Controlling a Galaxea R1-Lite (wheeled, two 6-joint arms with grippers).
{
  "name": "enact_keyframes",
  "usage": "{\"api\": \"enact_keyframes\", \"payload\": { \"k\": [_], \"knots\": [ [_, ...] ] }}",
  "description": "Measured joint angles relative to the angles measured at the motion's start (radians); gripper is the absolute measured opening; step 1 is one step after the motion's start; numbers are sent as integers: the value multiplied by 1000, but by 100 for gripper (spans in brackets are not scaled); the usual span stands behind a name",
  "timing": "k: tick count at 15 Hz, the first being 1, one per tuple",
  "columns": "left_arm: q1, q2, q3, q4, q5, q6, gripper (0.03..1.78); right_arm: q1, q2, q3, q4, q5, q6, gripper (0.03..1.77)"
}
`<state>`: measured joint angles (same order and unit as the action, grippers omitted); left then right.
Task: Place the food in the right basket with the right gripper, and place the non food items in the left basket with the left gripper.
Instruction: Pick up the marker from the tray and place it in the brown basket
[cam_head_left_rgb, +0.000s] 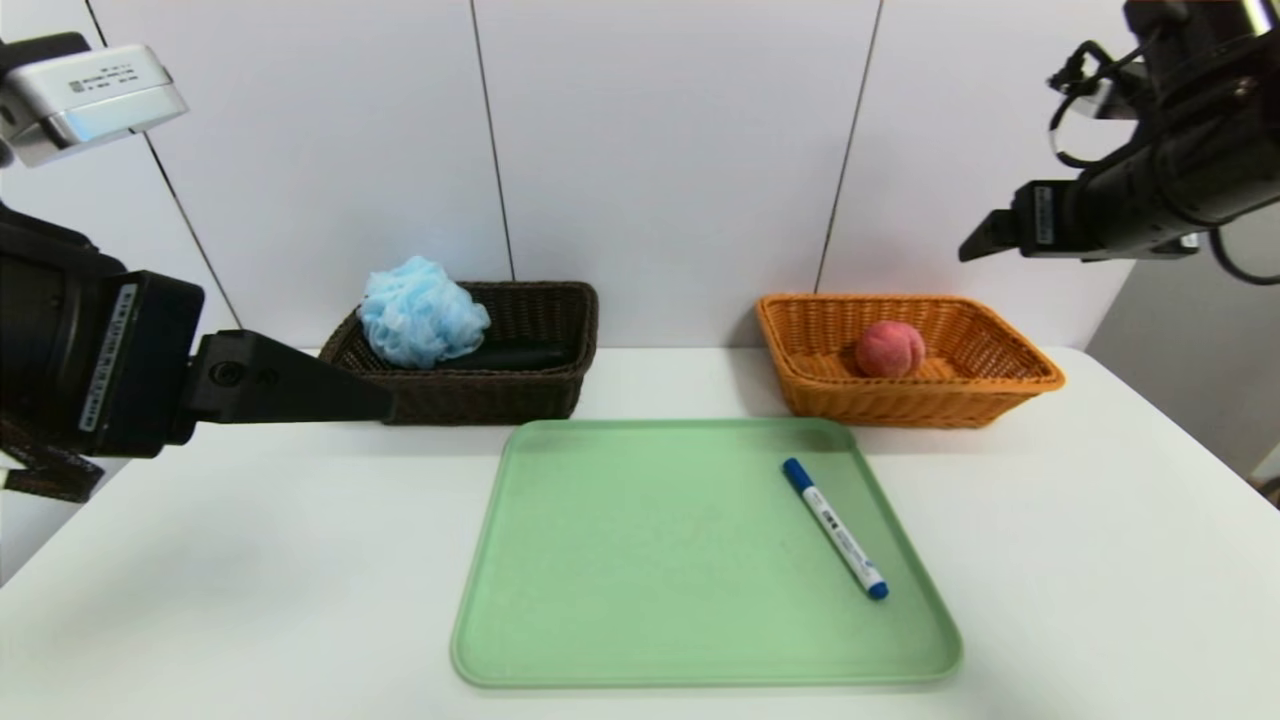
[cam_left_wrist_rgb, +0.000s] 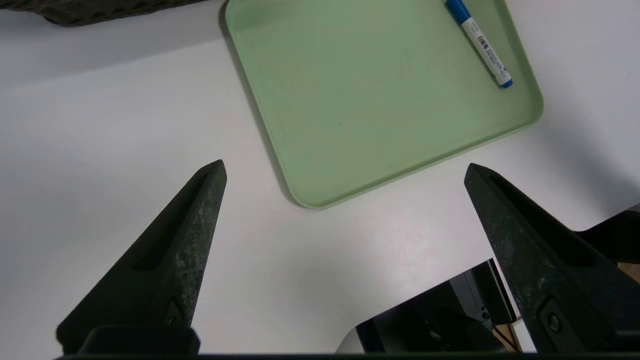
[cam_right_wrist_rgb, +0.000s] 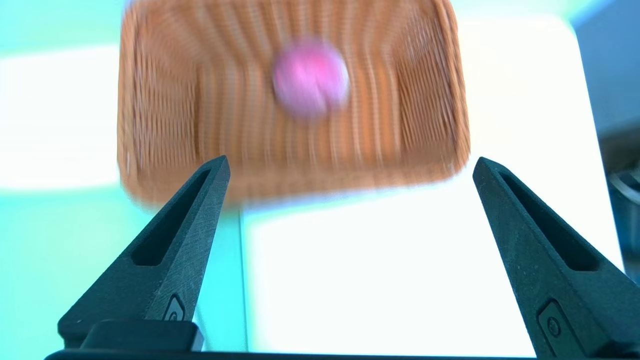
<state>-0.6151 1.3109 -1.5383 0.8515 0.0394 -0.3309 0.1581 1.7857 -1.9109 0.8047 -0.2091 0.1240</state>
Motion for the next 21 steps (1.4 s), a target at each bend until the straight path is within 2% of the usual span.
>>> {"api": "enact_keyframes", "payload": {
  "k": [3,7,11,15,18,21],
  "knots": [
    [0,52,14,-66,1,3,169,26,-175,105,138,50,13,168],
    [-1,158,11,-186,2,4,169,45,-420,321,170,230,12,169],
    [-37,270,2,-320,2,33,169,57,-576,453,177,340,1,169],
    [-112,402,-45,-414,4,76,169,61,-622,495,176,347,9,169],
    [-179,506,-139,-407,6,69,169,54,-634,503,175,345,11,169],
    [-222,598,-234,-406,8,68,169,52,-639,509,173,345,49,169]
  ]
}}
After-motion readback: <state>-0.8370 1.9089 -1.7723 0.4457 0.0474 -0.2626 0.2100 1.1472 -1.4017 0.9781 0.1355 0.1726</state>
